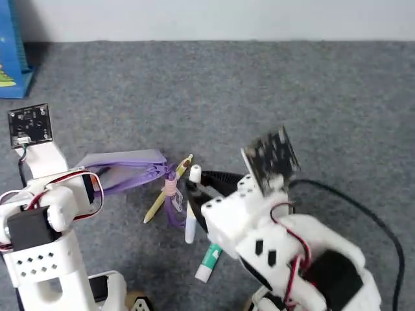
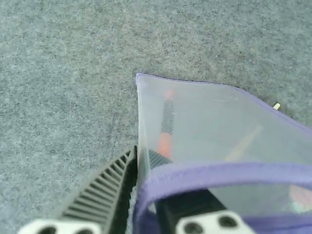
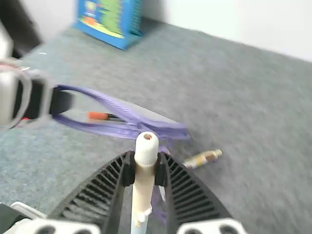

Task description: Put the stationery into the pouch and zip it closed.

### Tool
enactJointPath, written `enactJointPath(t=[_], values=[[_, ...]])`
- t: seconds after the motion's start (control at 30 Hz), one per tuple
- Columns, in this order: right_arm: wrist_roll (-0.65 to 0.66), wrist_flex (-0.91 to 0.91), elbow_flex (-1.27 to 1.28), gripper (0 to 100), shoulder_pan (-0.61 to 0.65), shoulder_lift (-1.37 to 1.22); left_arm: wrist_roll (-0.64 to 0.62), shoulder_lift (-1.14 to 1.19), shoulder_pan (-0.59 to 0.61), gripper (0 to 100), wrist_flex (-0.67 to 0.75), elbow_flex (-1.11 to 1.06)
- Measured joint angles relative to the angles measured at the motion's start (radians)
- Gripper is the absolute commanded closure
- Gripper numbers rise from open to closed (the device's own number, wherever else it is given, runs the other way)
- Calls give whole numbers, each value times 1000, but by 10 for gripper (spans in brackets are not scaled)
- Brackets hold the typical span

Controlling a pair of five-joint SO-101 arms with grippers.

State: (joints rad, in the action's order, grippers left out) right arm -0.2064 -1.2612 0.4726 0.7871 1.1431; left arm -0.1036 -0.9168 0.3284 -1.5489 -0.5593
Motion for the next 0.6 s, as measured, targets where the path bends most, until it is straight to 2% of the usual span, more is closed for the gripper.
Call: enactJointPath(t=[0.27,0.6], values=[[91,408,336,991,25,308,0,0,0,987,0,0],[97,790,356,991,141,362,0,0,0,987,0,0]])
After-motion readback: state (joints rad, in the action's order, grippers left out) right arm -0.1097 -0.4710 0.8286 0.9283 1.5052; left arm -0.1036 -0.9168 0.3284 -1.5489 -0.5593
